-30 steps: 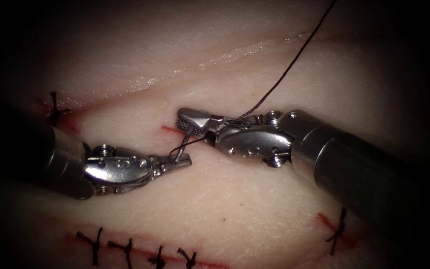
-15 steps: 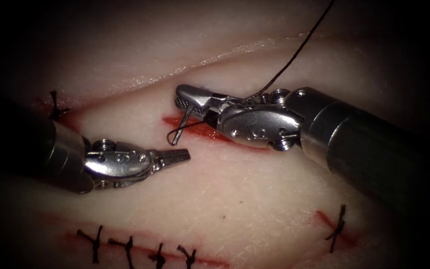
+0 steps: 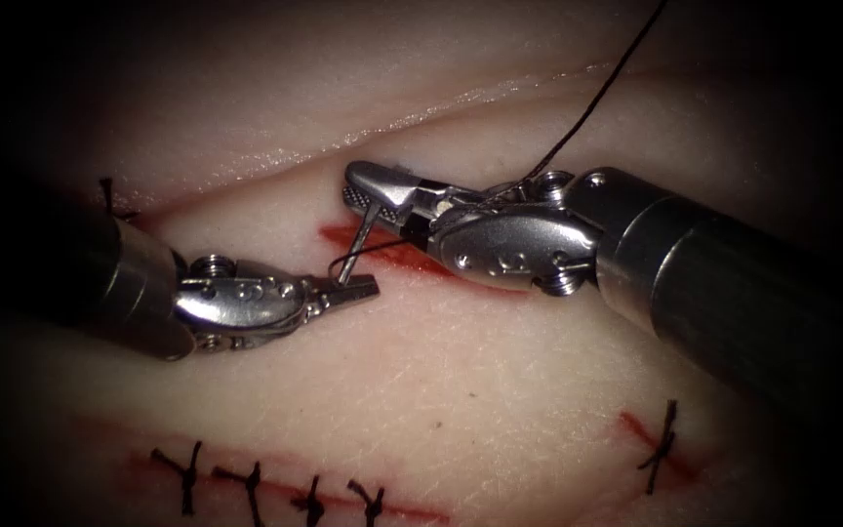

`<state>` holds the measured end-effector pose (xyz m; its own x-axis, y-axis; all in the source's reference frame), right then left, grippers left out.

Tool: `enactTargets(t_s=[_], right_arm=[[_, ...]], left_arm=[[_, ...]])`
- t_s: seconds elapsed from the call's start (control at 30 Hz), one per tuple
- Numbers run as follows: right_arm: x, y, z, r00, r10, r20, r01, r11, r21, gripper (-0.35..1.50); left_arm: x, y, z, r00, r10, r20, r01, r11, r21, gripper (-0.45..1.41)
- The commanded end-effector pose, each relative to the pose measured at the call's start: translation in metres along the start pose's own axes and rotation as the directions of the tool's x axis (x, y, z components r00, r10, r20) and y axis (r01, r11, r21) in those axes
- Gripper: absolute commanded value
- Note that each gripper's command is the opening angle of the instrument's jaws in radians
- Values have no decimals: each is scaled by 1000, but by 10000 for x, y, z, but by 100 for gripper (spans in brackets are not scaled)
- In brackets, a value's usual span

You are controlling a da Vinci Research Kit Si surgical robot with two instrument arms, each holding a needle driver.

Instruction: Wound Closure

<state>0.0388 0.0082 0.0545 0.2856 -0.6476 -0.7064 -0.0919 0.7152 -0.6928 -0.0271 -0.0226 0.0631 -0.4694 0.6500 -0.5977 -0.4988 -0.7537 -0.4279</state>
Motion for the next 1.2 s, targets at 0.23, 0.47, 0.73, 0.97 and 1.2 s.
enactTargets(t_s=[0.23, 0.47, 0.73, 0.97, 1.2], right_arm=[[3, 2, 7, 1000, -7, -3, 7, 1000, -15, -35], [6, 8, 4, 1000, -11, -4, 11, 999, -31, -35], [9, 19, 3, 1000, -8, -4, 8, 999, -44, -35], [10, 19, 4, 1000, -14, -6, 14, 999, -49, -35], [14, 22, 4, 1000, -11, -9, 11, 999, -52, -35]], left_arm=[[-13, 3, 6, 1000, 3, 1, -3, 1000, 1, -45], [-18, 3, 8, 1000, 9, 5, -9, 1000, 3, -45], [-21, 4, 8, 1000, 11, 8, -12, 1000, 4, -45], [-21, 4, 8, 1000, 12, 7, -12, 1000, 1, -45], [-21, 4, 8, 1000, 12, 7, -12, 1000, 1, -45]])
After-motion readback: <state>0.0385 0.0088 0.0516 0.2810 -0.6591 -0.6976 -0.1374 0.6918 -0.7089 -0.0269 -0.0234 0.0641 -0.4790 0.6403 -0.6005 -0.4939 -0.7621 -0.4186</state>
